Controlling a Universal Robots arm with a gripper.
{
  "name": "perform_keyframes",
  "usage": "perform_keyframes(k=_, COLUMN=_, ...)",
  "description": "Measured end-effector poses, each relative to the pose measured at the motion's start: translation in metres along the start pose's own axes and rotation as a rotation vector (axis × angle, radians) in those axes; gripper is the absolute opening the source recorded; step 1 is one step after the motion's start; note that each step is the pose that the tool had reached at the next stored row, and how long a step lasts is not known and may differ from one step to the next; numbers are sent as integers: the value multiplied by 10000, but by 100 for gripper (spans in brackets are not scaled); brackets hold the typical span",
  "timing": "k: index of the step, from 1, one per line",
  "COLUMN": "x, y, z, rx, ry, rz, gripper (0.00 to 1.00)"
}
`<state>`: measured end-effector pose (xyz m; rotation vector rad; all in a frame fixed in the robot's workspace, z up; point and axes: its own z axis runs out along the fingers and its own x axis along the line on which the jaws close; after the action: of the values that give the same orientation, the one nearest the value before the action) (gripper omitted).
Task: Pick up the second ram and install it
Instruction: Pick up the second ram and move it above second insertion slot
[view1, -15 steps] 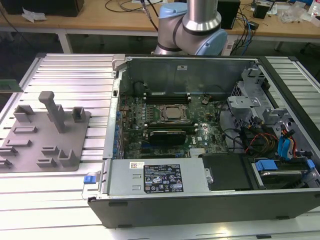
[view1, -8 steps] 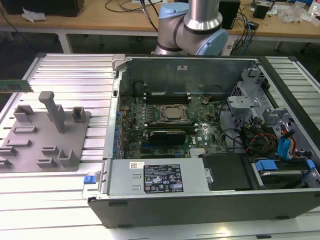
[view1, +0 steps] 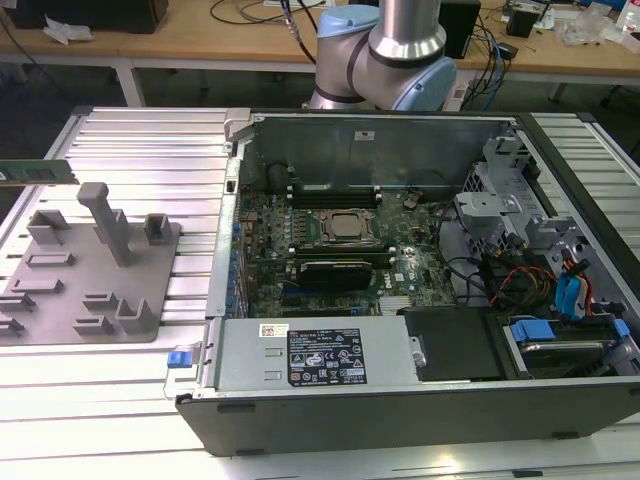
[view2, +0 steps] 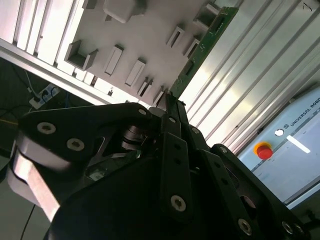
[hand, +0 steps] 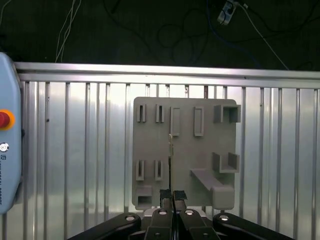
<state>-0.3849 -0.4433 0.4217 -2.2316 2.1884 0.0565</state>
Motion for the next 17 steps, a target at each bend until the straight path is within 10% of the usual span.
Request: perform_keyframes(k=17, x=8, y=-418, z=-6, rx=-1, ry=-7, rz=-27, gripper=9)
